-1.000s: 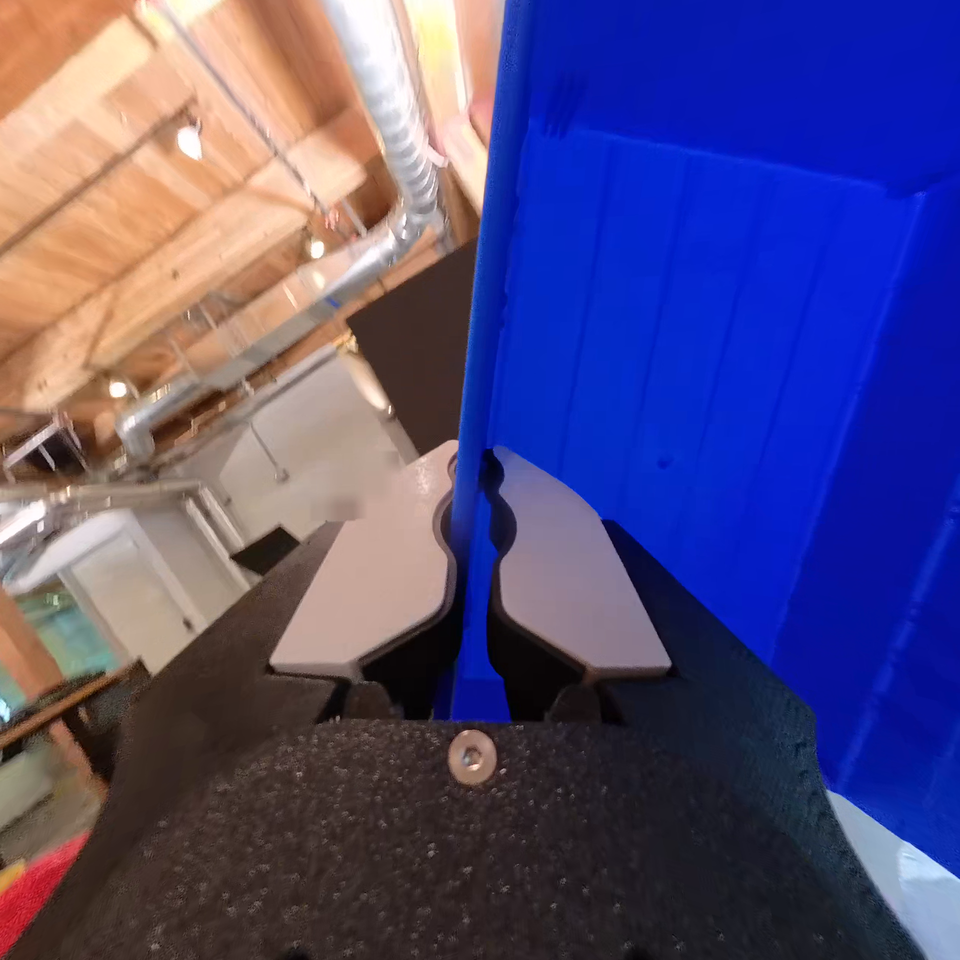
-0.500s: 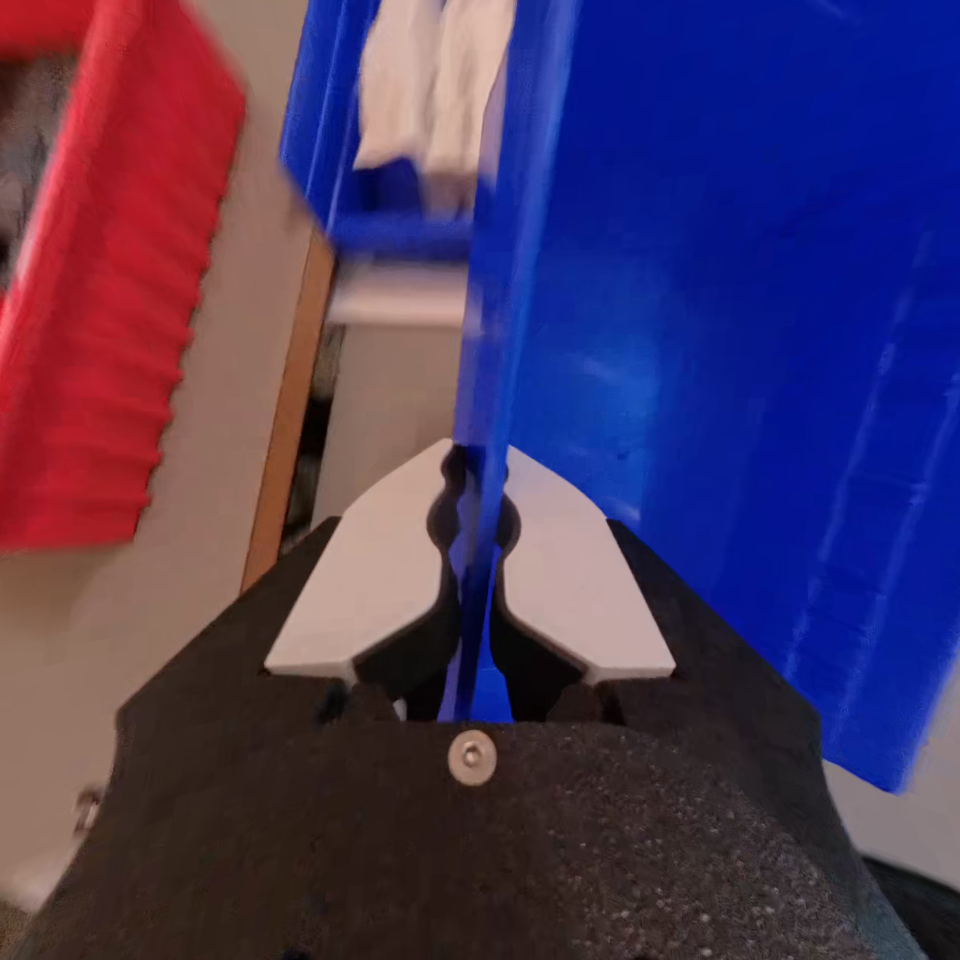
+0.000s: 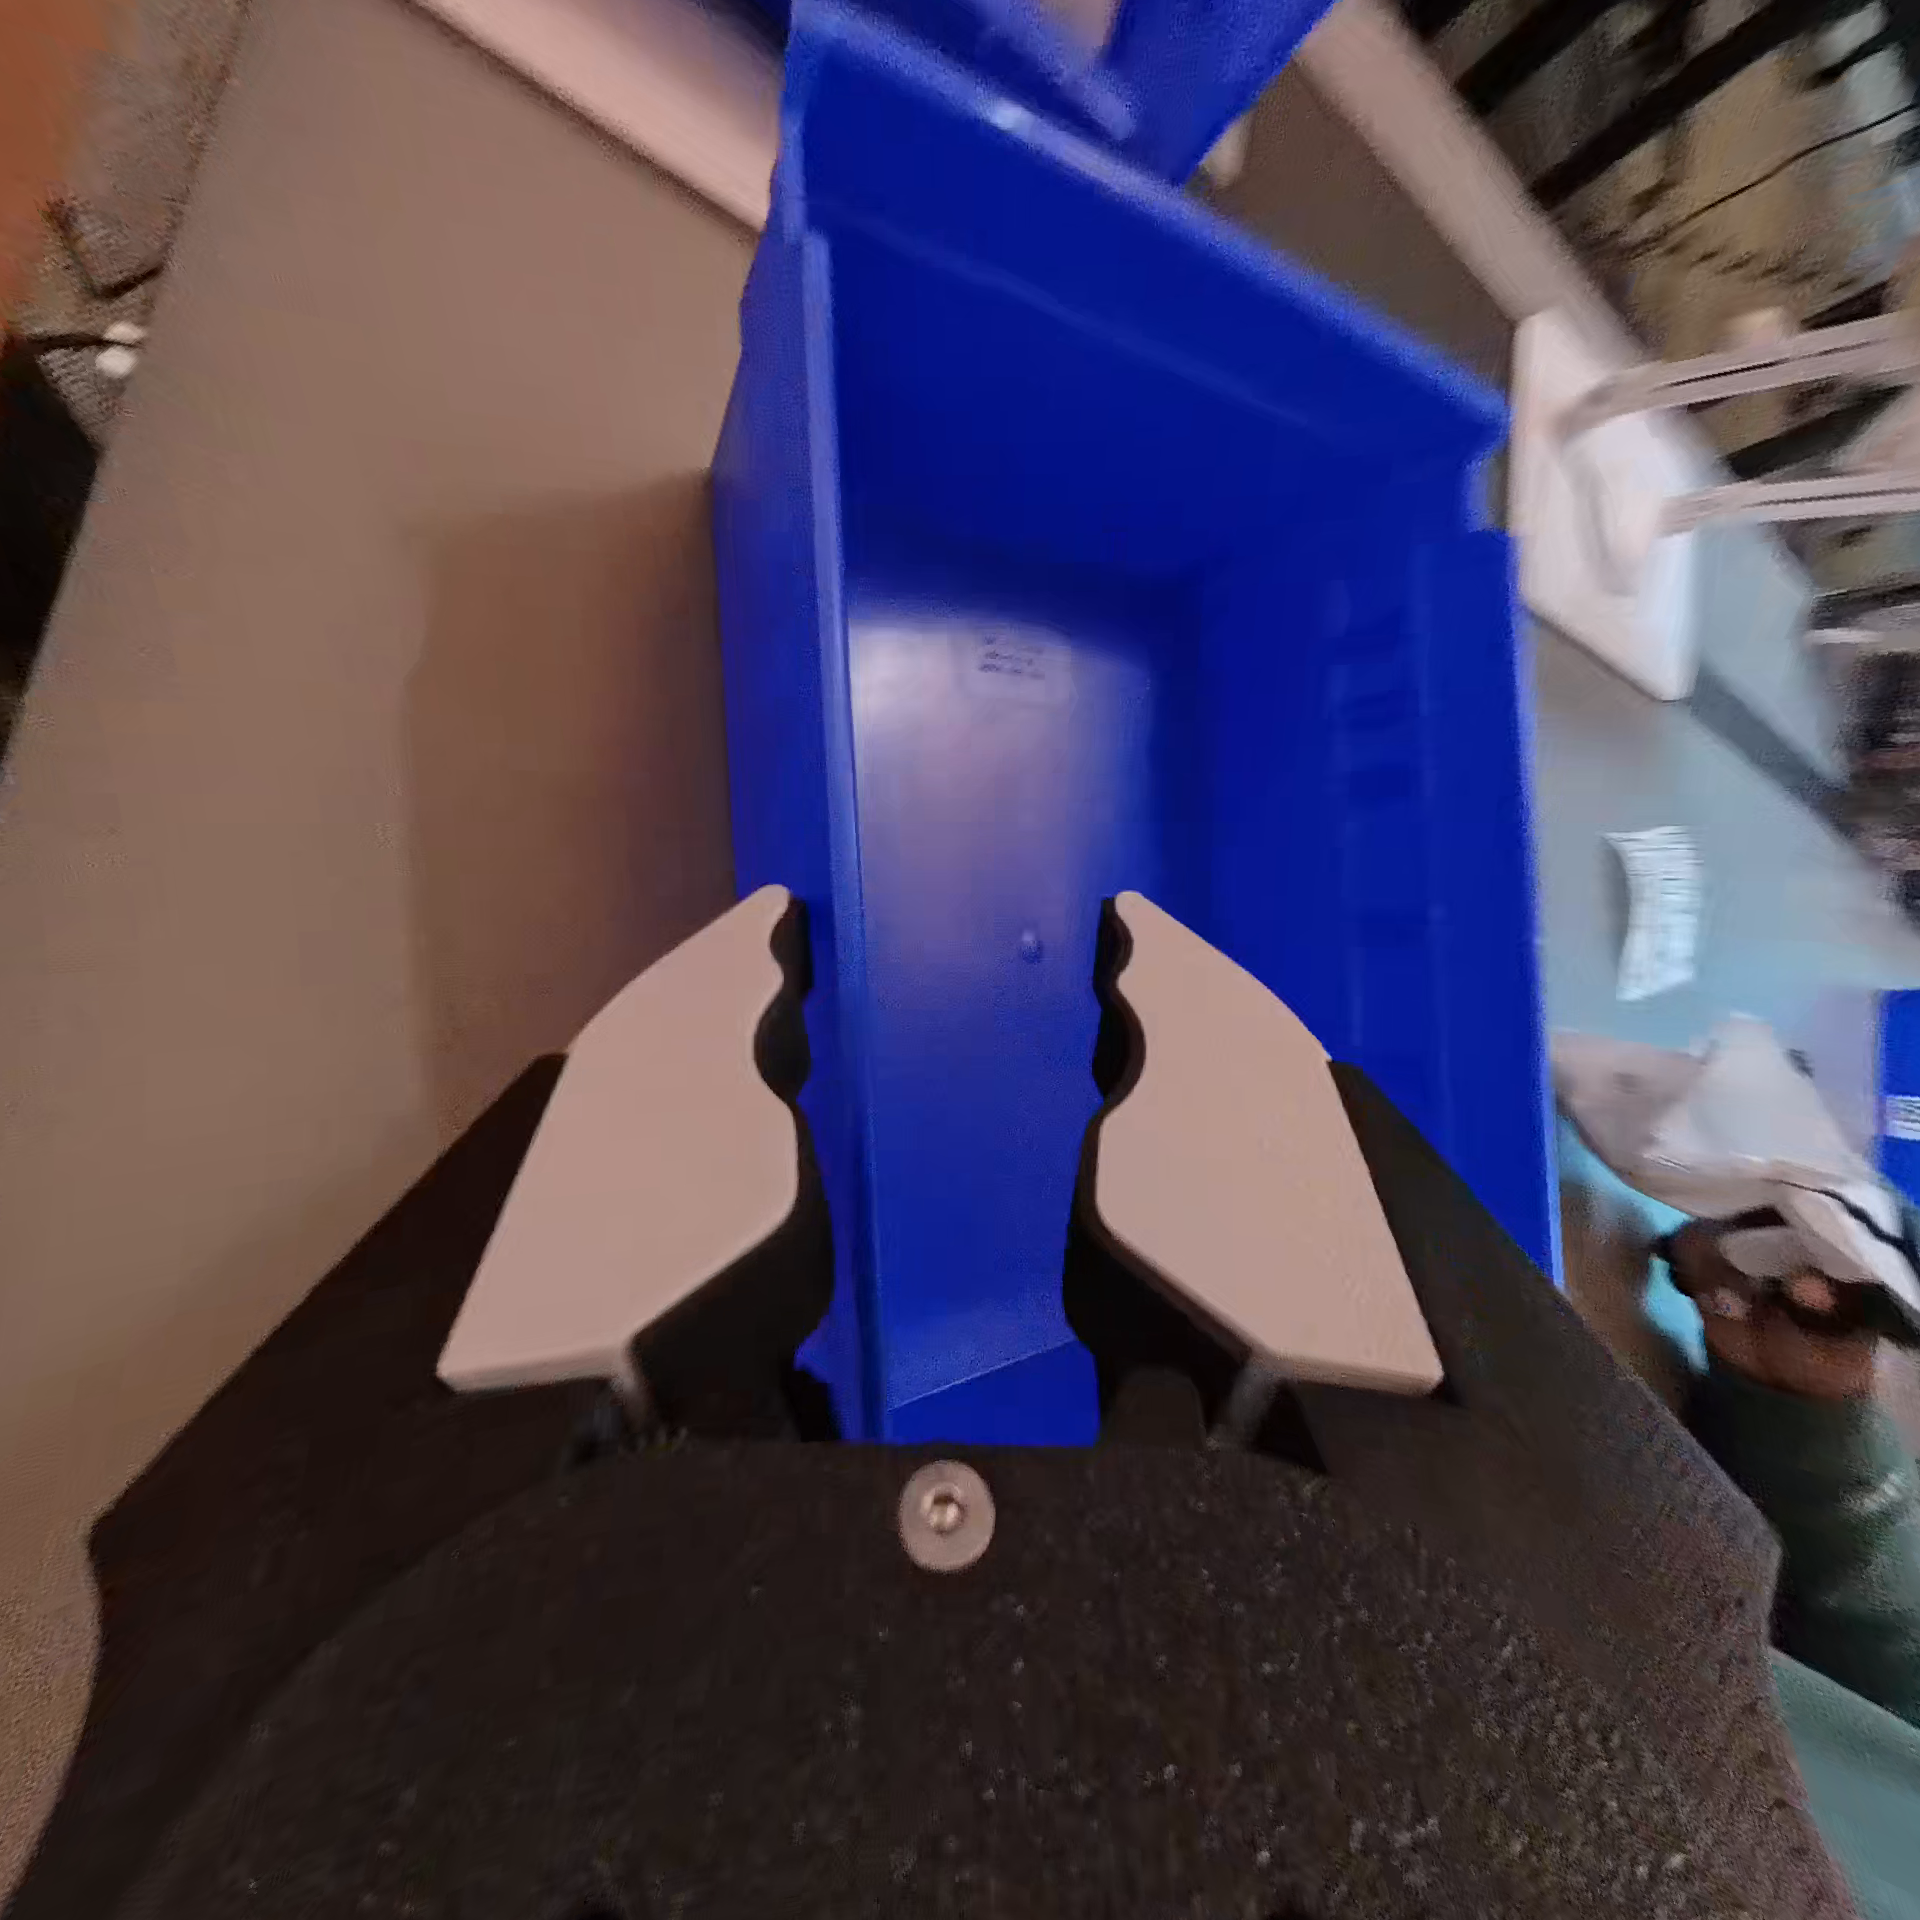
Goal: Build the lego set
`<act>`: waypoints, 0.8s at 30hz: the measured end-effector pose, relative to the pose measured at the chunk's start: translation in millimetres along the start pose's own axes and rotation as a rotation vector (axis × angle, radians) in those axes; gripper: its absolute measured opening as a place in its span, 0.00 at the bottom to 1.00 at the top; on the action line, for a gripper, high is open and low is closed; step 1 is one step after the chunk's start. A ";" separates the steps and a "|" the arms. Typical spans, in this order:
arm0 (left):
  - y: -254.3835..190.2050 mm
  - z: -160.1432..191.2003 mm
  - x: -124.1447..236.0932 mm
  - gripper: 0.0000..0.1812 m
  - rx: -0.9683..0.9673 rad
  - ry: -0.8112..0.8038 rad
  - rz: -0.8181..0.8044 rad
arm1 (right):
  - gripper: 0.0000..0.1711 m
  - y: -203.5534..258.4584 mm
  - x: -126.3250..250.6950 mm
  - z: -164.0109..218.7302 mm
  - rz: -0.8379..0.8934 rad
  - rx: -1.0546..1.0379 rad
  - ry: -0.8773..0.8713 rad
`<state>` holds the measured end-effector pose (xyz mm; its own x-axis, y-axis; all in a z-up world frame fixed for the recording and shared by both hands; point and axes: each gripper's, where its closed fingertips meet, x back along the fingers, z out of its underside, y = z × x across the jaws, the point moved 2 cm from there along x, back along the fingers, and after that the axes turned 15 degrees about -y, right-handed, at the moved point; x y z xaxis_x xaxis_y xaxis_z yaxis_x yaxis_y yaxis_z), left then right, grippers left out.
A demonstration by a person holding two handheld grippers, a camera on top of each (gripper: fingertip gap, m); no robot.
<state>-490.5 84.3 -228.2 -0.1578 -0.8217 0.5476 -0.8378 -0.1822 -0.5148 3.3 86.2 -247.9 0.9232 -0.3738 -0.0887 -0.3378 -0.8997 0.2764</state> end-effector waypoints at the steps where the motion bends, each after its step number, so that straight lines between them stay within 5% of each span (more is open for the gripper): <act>1: -3.7 -0.9 5.9 0.29 -0.015 -0.025 0.015 | 0.00 -0.5 0.2 -0.2 0.001 -0.001 0.000; 8: 11.2 57.8 24.3 0.07 -0.362 0.129 -0.108 | 0.00 0.8 -0.6 0.3 -0.015 -0.011 -0.002; 18: 55.5 21.9 25.8 0.04 -0.244 -0.009 -0.258 | 0.00 2.0 0.9 0.2 -0.017 -0.007 -0.001; 22: 90.8 -10.7 31.3 0.18 -0.400 -0.085 -0.433 | 0.00 2.7 0.2 0.3 -0.026 -0.017 -0.001; 24: 92.1 -33.2 38.6 0.12 -0.513 -0.241 -0.510 | 0.00 2.9 0.0 0.3 -0.029 -0.019 0.000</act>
<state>-591.1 53.8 -232.6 0.3833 -0.8090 0.4457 -0.9234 -0.3458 0.1664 2.2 83.5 -247.4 0.9325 -0.3479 -0.0972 -0.3075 -0.9056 0.2921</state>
